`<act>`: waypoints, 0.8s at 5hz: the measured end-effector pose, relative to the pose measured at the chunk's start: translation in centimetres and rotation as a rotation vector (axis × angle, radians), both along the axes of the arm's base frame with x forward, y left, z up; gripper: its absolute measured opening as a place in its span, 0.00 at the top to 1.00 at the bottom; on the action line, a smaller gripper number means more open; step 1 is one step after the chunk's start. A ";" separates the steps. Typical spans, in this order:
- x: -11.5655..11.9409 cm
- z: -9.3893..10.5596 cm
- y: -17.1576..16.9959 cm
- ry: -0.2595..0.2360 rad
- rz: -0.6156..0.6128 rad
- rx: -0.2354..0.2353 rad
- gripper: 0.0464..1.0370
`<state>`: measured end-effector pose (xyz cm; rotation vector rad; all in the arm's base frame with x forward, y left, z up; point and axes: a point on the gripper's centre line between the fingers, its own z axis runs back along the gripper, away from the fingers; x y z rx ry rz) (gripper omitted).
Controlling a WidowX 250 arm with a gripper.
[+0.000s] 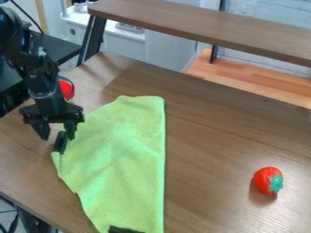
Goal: Unfold the cloth from left to right.
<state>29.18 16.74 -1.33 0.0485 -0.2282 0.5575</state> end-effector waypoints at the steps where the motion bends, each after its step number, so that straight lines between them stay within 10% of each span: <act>1: -0.5 -0.7 -0.2 0.010 -0.002 0.012 0.65; 2: -0.9 -1.1 -0.3 0.016 -0.006 0.019 0.87; 4: -1.8 0.7 -1.3 0.057 0.032 -0.070 0.99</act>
